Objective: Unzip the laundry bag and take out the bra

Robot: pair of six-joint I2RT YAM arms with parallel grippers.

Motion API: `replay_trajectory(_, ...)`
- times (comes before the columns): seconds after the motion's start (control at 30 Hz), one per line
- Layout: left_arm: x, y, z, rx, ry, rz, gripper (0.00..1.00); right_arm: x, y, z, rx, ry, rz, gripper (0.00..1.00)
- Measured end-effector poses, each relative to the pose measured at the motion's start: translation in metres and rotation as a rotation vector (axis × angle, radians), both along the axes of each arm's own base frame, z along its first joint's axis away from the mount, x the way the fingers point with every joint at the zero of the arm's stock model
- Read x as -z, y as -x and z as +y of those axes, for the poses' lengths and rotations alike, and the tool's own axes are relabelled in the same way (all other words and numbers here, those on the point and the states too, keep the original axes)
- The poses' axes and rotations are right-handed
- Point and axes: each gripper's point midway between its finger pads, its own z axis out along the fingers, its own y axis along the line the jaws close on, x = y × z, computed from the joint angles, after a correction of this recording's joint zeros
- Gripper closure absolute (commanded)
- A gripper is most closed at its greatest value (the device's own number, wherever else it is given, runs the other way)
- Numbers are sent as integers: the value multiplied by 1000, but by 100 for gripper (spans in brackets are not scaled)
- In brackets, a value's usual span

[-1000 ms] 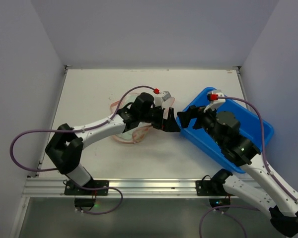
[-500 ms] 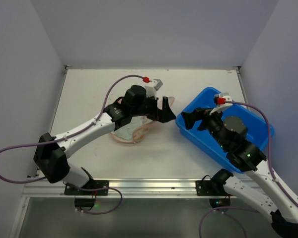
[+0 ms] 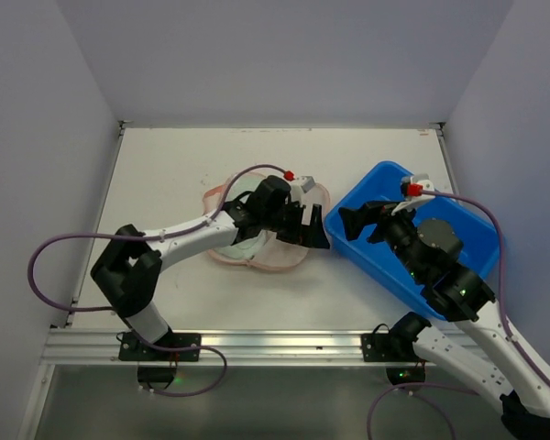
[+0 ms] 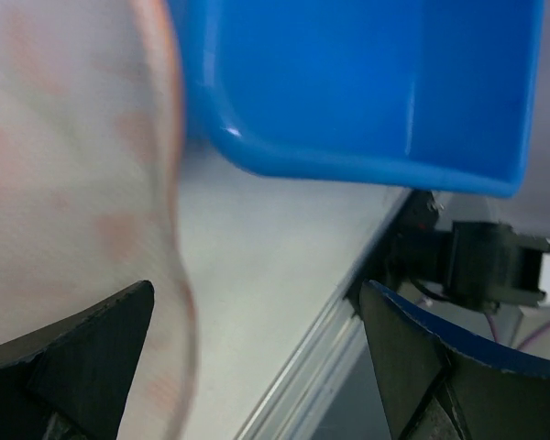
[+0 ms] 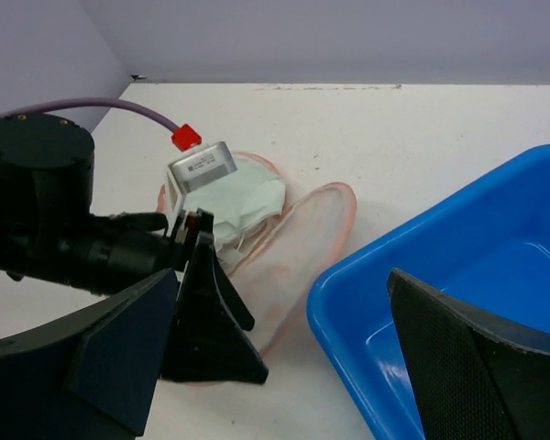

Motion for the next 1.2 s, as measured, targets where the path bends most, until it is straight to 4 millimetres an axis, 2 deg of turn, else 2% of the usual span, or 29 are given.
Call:
replay_trajectory(0.07, -3, 14, -10, 43, 23, 10, 3, -1, 0, 0, 0, -1, -2, 2)
replay_trajectory(0.13, -9, 16, -13, 58, 44, -1, 2, -1, 0, 0, 0, -1, -2, 2)
replay_trajectory(0.27, -17, 9, -6, 36, 43, -26, 2, 0, 0, 1, -1, -1, -1, 2)
replay_trajectory(0.33, -21, -1, 2, 3, 38, -44, 2, 0, -1, 1, -2, 0, 1, 2)
replay_trajectory(0.43, -25, -26, 26, -93, 25, -67, 2, 3, -3, 3, -6, 7, 10, 1)
replay_trajectory(0.6, -12, -79, 97, -331, -96, -100, 2, 16, -8, 14, -32, 24, 54, 1)
replay_trajectory(0.7, 1, -95, 132, -426, -219, -124, 2, 26, -10, 23, -57, 31, 93, 1)
replay_trajectory(0.77, 8, -103, 148, -463, -304, -148, 2, 33, -11, 29, -79, 36, 120, 2)
replay_trajectory(0.9, 15, -118, 165, -505, -423, -197, 3, 44, -13, 38, -104, 44, 161, 1)
replay_trajectory(1.03, 23, -136, 171, -526, -504, -217, 3, 55, -16, 47, -129, 44, 203, 1)
replay_trajectory(1.2, 29, -140, 178, -538, -546, -221, 4, 80, -28, 68, -154, 56, 316, 2)
